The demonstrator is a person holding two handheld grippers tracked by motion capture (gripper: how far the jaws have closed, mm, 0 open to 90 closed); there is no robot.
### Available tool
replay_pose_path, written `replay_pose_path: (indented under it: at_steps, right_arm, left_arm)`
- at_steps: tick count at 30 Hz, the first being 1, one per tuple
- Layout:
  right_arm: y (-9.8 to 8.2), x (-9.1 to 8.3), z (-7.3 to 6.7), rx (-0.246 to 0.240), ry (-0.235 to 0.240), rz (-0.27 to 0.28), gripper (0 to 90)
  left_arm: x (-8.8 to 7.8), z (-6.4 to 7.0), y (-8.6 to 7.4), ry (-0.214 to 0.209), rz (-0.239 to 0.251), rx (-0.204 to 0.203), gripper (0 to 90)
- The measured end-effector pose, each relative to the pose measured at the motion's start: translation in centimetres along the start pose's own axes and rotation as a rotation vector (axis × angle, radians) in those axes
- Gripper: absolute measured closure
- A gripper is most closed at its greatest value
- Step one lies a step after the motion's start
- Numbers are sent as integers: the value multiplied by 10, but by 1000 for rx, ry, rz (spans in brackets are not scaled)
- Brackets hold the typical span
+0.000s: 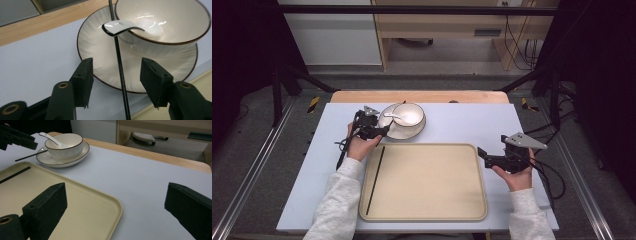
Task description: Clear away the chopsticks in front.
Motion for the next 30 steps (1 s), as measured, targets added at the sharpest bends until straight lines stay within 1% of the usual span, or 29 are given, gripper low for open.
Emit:
replay_pose_path:
  at_steps: [1,2,3,4,5,6,7,9,12,14,15,17,19,20,21,23,24,25,26,28,29,30]
  right_arm:
    - [0,0,0,0,0,0,46]
    - [0,0,0,1,0,0,47]
    - [0,0,0,0,0,-1,48]
    - [0,0,0,0,-1,-1,48]
    - [0,0,0,0,-1,-1,48]
    - [0,0,0,1,-1,-2,48]
    - [0,1,0,1,-1,-3,49]
    - [0,1,0,2,1,-4,49]
    - [0,1,-1,3,3,-4,50]
    - [0,1,-1,2,3,-4,51]
    - [-1,1,0,-6,0,-6,50]
    - [-1,2,0,-2,0,-9,50]
    - [-2,2,0,-5,1,-10,51]
    - [-2,2,-1,-5,1,-10,51]
    - [-2,2,-1,-5,2,-10,51]
    - [-2,2,-1,-6,0,-10,51]
    - [-2,2,-1,-6,0,-10,51]
    - [-2,2,0,-7,-1,-10,51]
    - [-2,2,0,-5,-2,-10,52]
    - [-2,2,0,-11,-2,-11,52]
    - [-2,2,0,-7,-2,-11,52]
    - [-2,2,-1,-6,0,-12,52]
  left_arm:
    - [0,0,0,0,0,0,481]
    - [3,0,0,0,-4,2,481]
    - [7,0,0,-5,-15,11,512]
    - [10,0,0,2,-21,16,525]
    - [10,0,0,2,-21,16,543]
    - [13,0,1,5,-28,16,568]
    - [16,0,1,-2,-28,16,579]
    - [18,1,1,1,-29,18,614]
    - [25,-3,-1,2,-31,-6,658]
    - [27,-4,-2,-7,-35,-2,671]
    - [28,-4,-3,1,-39,1,680]
    - [31,-4,-4,-4,-38,-9,704]
    - [32,-4,-4,0,-38,-7,734]
    - [34,-5,-5,2,-44,0,745]
    - [35,-5,-6,2,-45,-3,748]
    - [36,-5,-6,9,-44,-8,770]
    - [36,-5,-6,9,-44,-8,781]
    - [37,-5,-6,3,-38,-17,781]
    - [36,-5,-6,10,-41,-14,804]
    - [35,-5,-6,10,-46,-14,829]
    - [34,-5,-5,11,-38,-23,840]
    - [34,-5,-5,11,-38,-23,849]
Point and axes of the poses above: each handheld gripper's, and its own axes: x roughly forward along the jaws, y roughly out of its top, z roughly to its right, the point moved 5 cm from there along x, roughly forward along the jaws, and after that the axes turned 11 degrees about -y, right-handed, at the moved point
